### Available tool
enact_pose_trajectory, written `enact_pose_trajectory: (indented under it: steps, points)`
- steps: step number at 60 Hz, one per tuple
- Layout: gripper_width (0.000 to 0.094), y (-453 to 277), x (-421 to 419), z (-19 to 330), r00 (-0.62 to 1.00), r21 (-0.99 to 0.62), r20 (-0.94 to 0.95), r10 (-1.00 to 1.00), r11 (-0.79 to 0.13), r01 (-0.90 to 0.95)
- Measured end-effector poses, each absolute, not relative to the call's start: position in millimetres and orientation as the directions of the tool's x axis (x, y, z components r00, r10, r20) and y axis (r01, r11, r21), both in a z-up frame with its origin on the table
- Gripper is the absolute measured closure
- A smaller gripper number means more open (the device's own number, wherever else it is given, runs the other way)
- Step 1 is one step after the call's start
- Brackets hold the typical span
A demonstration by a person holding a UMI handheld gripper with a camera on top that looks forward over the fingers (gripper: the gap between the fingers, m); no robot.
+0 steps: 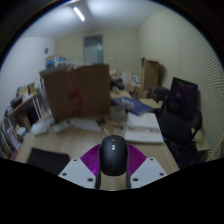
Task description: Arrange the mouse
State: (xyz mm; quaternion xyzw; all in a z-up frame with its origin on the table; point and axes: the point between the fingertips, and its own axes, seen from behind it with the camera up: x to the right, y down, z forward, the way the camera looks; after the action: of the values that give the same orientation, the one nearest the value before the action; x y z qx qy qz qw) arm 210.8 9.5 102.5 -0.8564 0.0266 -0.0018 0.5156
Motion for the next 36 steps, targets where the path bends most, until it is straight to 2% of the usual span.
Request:
enact_pose_trajectory:
  steps: [6, 11, 16, 27, 31, 33, 34, 36]
  points:
    - [0.0601, 17, 151, 169, 0.999, -0.930, -0.032, -0.022, -0.365, -0.038]
    - [0.0602, 17, 86, 177, 0.999, -0.938, -0.034, 0.002, -0.346, -0.032]
    - [0.0603, 9, 21, 143, 0.998, -0.919, -0.037, 0.043, -0.394, -0.017]
    - [0.0600, -19, -58, 26, 0.997, -0.836, -0.013, 0.081, -0.548, 0.033]
    - [0.0585, -24, -67, 3, 0.997, -0.819, -0.005, 0.077, -0.572, 0.040]
    - [0.0546, -30, -68, -10, 0.997, -0.808, 0.015, 0.076, -0.587, 0.057]
    - [0.0543, -26, -69, -5, 0.997, -0.827, 0.024, 0.075, -0.559, 0.062]
    - [0.0507, -28, -69, -8, 0.996, -0.824, 0.046, 0.078, -0.561, 0.082]
